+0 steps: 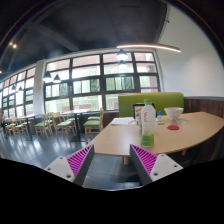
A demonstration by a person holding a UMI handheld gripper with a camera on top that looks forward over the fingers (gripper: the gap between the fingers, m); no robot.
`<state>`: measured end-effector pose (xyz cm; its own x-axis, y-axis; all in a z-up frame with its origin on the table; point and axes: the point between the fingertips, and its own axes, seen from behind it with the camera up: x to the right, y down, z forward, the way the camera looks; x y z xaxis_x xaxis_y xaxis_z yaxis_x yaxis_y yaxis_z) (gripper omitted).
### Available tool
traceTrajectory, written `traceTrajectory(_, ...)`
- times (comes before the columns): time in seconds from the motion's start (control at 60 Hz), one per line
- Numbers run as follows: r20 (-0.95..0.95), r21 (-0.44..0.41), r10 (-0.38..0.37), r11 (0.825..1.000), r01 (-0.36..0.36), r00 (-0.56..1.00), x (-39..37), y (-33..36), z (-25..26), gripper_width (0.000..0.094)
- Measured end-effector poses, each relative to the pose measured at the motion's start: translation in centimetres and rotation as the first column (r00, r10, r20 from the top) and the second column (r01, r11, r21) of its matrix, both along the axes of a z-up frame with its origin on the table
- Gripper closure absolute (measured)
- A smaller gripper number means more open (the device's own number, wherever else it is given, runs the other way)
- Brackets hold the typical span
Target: Pour water
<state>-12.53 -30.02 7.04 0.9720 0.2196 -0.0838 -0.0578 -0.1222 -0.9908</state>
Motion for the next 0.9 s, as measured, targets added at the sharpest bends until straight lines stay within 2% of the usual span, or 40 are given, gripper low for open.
traceTrajectory(0.1,0.007,-0.007,-0.019,1.0,0.019,1.0,0.9,0.0,-0.4,0.0135)
traceTrajectory(0.217,0.018,0.028,-0.067,0.997,0.067,0.998,2.8,0.6,-0.1,0.0139)
traceTrajectory(0.283,0.035,0.053,-0.086,0.995,0.084,0.996,5.4,3.4,1.1,0.0133)
traceTrajectory(0.4,0.058,0.122,-0.16,0.981,0.152,0.985,7.9,6.6,2.7,0.0137)
traceTrajectory(0.5,0.085,0.133,-0.203,0.973,0.191,0.975,12.0,10.9,4.1,0.0127)
traceTrajectory(0.783,0.066,0.095,-0.206,0.975,0.199,0.976,13.1,20.3,4.3,0.013)
traceTrajectory(0.817,0.075,0.085,-0.2,0.977,0.194,0.977,12.5,21.1,3.9,0.0169)
traceTrajectory(0.867,0.1,0.054,-0.203,0.979,0.198,0.974,12.5,22.5,2.6,0.0479)
traceTrajectory(0.9,0.075,0.08,-0.223,0.973,0.217,0.972,12.4,22.6,2.9,0.0483)
